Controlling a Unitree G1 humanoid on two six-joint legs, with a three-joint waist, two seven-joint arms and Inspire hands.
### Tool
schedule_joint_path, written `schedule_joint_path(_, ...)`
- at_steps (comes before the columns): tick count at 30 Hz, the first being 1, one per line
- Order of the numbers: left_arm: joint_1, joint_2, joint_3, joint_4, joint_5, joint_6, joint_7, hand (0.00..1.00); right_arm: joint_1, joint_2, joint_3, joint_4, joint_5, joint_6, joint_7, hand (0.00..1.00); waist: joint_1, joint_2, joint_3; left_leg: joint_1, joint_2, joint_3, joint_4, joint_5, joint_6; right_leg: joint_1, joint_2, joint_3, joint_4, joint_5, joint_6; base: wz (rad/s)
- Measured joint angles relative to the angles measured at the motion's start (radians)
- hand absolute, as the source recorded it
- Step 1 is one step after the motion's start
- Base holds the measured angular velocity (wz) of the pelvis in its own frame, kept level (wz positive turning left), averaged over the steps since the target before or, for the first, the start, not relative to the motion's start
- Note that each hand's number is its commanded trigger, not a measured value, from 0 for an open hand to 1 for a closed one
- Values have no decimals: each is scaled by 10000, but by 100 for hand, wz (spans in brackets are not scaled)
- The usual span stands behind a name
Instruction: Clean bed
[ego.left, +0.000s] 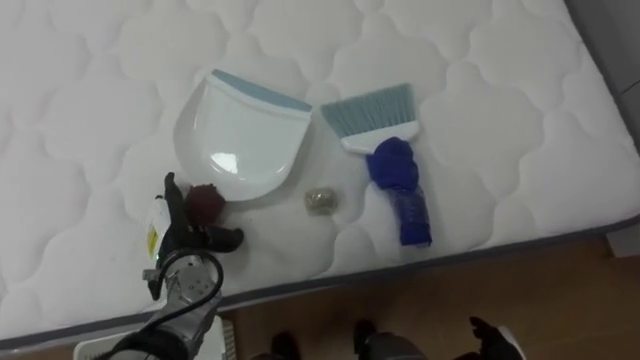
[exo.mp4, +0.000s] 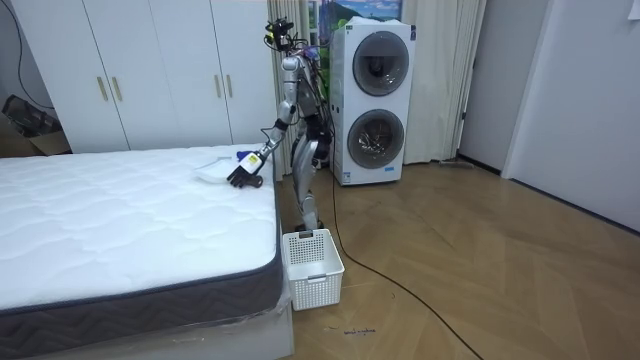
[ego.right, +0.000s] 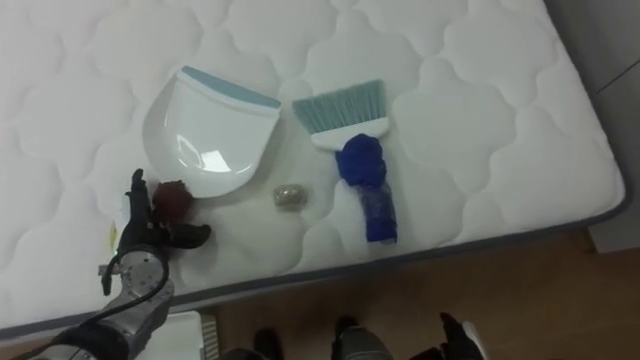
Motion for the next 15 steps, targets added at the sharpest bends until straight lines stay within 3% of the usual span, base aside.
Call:
schedule_joint_path(1,0,2,0,32,0,73,-97,23,-1,4,-1,-5,0,25,1,0,-30,-2,1,-1,2,2,12,0,0,0,0,2,0,0,0,0)
schedule_joint_path(2,-1,5,2,67,0,125,-110,68,-3,4,-3,-25,1,56,1,0,-63,-4,1,-1,3,4,21,0,0,0,1,5,0,0,0,0)
schedule_joint_path(3,-1,11,2,81,0,133,-113,94,-3,4,-3,-45,2,84,1,0,-83,-5,2,0,4,6,22,0,0,0,-1,6,2,0,1,0)
schedule_joint_path(4,-5,32,2,108,-8,149,-130,100,-2,4,-3,-52,0,91,4,0,-119,-11,2,2,3,10,17,0,0,-2,0,6,3,0,1,0)
schedule_joint_path(9,-119,279,46,305,-219,186,-258,100,24,9,-2,-204,-48,176,14,0,-131,-96,4,-20,11,120,-11,-1,-1,-136,14,42,50,0,0,-7)
schedule_joint_path(11,-294,640,118,492,-286,221,-353,100,25,10,-2,-295,-49,234,25,0,-130,-94,3,-19,11,147,-19,-1,0,-149,8,44,53,3,-3,-2)
schedule_joint_path(15,-500,780,217,677,-300,395,-487,100,20,11,-3,-339,-50,235,41,0,-122,-91,2,-16,-7,146,-45,-3,3,-145,-14,34,44,5,1,0)
